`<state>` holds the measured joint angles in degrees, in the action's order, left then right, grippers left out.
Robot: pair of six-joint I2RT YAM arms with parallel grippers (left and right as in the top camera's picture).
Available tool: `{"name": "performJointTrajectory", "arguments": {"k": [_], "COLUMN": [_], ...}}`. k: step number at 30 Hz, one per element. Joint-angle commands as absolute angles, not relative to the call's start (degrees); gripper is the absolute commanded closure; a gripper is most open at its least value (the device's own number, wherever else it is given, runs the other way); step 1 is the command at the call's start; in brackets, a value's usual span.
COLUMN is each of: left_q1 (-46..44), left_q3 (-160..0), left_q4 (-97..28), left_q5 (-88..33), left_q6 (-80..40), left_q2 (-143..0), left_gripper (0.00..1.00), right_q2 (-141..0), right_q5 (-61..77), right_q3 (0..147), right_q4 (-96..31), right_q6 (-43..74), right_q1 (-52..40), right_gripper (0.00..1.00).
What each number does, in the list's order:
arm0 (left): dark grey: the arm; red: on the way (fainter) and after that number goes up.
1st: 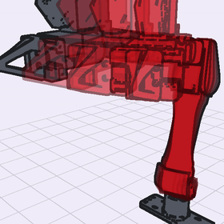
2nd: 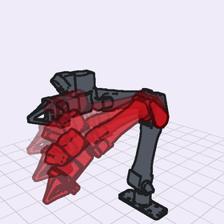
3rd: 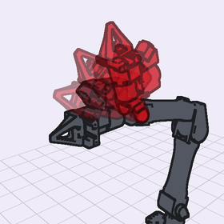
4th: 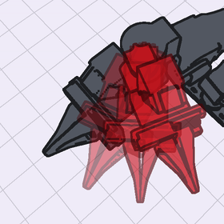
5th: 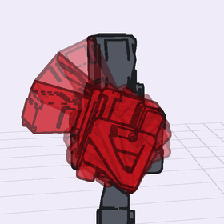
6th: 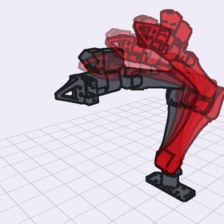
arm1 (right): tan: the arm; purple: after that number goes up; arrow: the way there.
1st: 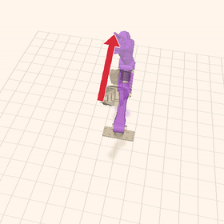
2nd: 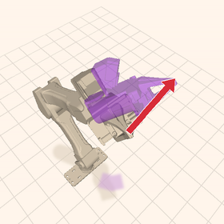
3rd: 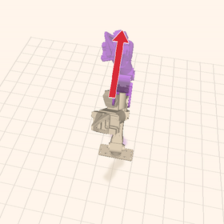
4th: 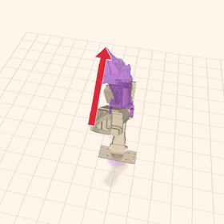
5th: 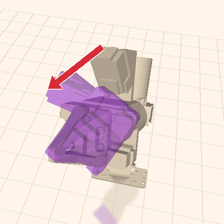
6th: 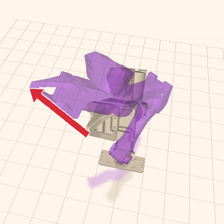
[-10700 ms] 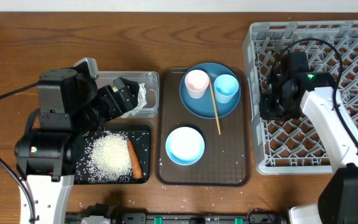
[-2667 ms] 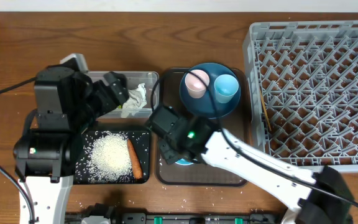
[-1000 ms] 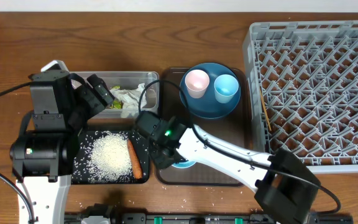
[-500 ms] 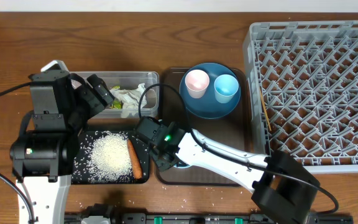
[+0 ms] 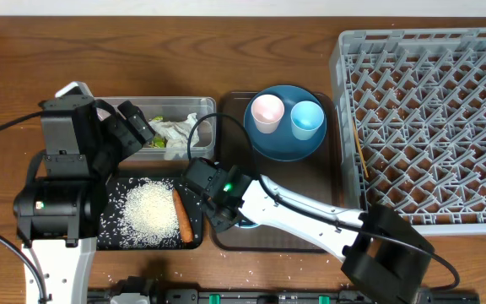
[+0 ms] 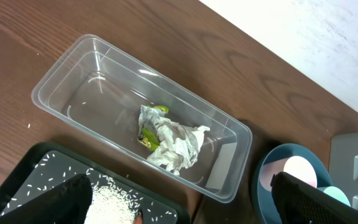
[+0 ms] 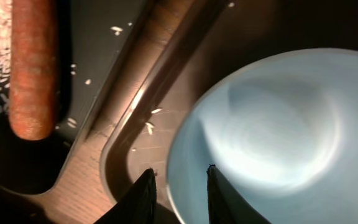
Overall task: Sort waste into correct bins and load items into the dishwasher rack
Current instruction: 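Grasp the rim of the light-blue bowl with the right gripper, then carry the bowl right and set it tilted into the dish rack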
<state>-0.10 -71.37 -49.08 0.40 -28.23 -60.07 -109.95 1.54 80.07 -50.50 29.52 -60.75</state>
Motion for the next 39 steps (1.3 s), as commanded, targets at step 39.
{"name": "performJointTrajectory", "arguments": {"k": [39], "left_q1": [0.10], "left_q3": [-72.44], "left_q4": [-49.21], "left_q5": [1.13], "left_q6": [-27.46], "left_q2": [-60.34], "left_gripper": [0.06], "right_q2": [-96.23], "right_q5": [3.11], "right_q3": [91.22], "right_q4": [-59.81], "right_q6": [18.20], "right_q1": [-46.41], "right_gripper": [0.99]}}
